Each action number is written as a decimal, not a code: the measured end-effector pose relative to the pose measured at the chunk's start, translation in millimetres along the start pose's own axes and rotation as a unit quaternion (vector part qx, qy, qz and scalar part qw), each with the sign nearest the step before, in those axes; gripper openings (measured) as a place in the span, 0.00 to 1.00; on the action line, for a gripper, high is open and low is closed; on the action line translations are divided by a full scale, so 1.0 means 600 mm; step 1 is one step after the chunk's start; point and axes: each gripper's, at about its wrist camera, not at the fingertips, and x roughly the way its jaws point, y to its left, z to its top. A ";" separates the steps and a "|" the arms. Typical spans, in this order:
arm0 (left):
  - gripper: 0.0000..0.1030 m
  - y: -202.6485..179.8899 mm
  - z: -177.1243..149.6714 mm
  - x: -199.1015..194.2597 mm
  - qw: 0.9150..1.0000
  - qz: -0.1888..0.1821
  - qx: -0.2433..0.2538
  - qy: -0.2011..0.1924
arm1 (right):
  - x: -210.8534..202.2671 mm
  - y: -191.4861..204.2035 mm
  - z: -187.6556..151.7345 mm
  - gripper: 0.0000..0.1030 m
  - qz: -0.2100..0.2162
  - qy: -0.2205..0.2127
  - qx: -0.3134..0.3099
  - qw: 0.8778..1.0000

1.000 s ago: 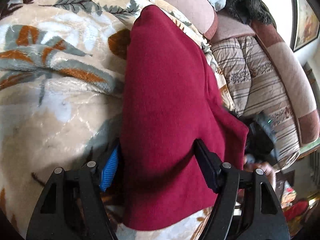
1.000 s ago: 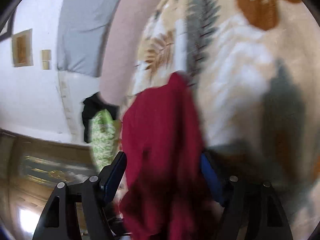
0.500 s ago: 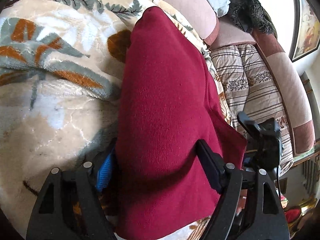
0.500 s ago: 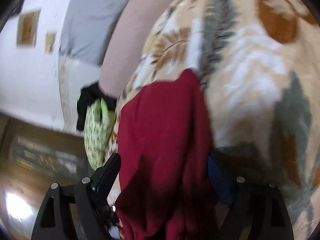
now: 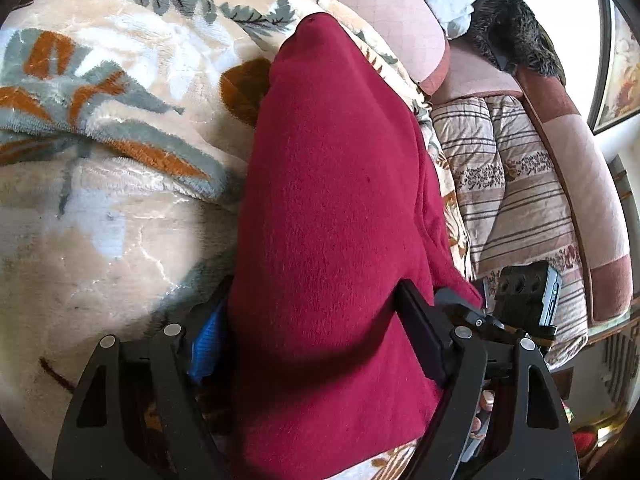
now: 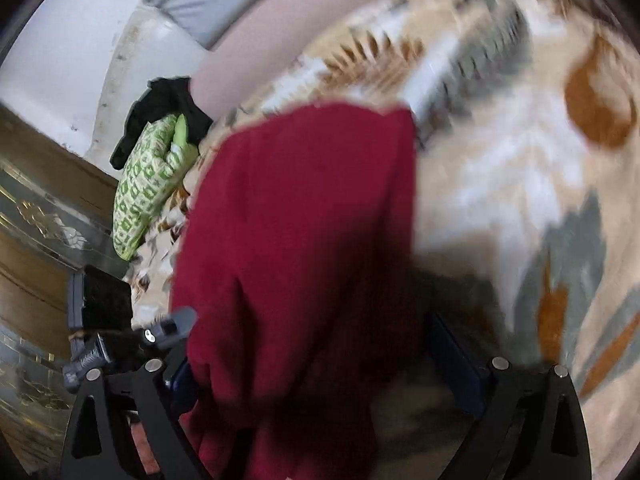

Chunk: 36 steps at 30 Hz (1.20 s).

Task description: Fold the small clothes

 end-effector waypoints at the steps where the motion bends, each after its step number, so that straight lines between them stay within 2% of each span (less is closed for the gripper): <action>1: 0.79 -0.001 0.000 0.001 1.000 0.002 -0.001 -0.001 | -0.003 -0.003 0.002 0.86 0.002 0.001 0.000 1.000; 6: 0.79 -0.016 -0.003 0.005 1.000 0.022 0.010 -0.013 | -0.007 -0.033 0.014 0.82 0.050 0.000 0.048 0.998; 8: 0.75 -0.018 -0.005 0.005 0.999 0.035 0.017 -0.016 | -0.006 -0.035 0.016 0.82 0.054 -0.012 0.053 0.997; 10: 0.64 -0.022 -0.010 0.001 0.998 0.056 0.032 -0.022 | 0.000 -0.024 0.017 0.83 0.042 -0.021 0.037 0.998; 12: 0.56 -0.026 -0.015 -0.004 0.996 0.067 0.042 -0.032 | 0.008 -0.010 0.018 0.73 0.024 -0.014 0.017 0.999; 13: 0.51 -0.031 -0.018 -0.006 0.996 0.072 0.049 -0.035 | 0.008 -0.006 0.018 0.53 0.024 -0.010 0.013 1.000; 14: 0.49 -0.040 -0.020 -0.010 0.994 0.079 0.059 -0.039 | 0.008 -0.006 0.018 0.47 0.042 -0.001 0.021 0.999; 16: 0.45 -0.067 -0.025 -0.024 0.990 0.096 0.091 -0.051 | -0.011 0.017 0.018 0.42 0.033 -0.016 -0.008 0.999; 19: 0.44 -0.101 -0.029 -0.067 0.985 0.093 0.126 -0.076 | -0.048 0.067 0.013 0.41 0.026 -0.052 -0.061 0.996; 21: 0.45 -0.102 -0.029 -0.104 0.983 0.087 0.132 -0.090 | -0.071 0.089 0.009 0.41 0.039 -0.079 -0.073 0.993; 25: 0.45 -0.060 -0.033 -0.188 0.980 0.103 0.123 -0.120 | -0.068 0.142 0.009 0.41 0.092 -0.102 -0.092 0.986; 28: 0.45 -0.014 -0.039 -0.236 0.978 0.118 0.109 -0.134 | -0.035 0.212 0.000 0.41 0.114 -0.100 -0.144 0.978; 31: 0.47 0.045 -0.043 -0.234 0.976 0.141 0.103 -0.129 | 0.011 0.257 -0.011 0.41 0.122 -0.083 -0.169 0.975; 33: 0.49 0.087 -0.043 -0.200 0.975 0.167 0.087 -0.114 | 0.063 0.258 -0.018 0.44 0.114 -0.054 -0.158 0.979; 34: 0.60 0.115 -0.044 -0.178 0.978 0.174 0.066 -0.095 | 0.094 0.248 -0.017 0.47 0.103 -0.033 -0.145 0.983; 35: 0.64 0.140 -0.048 -0.168 0.982 0.159 0.037 -0.092 | 0.128 0.235 -0.020 0.52 0.082 -0.001 -0.128 0.988; 36: 0.67 0.148 -0.049 -0.171 0.984 0.141 0.019 -0.105 | 0.154 0.221 -0.025 0.57 0.060 0.029 -0.110 0.992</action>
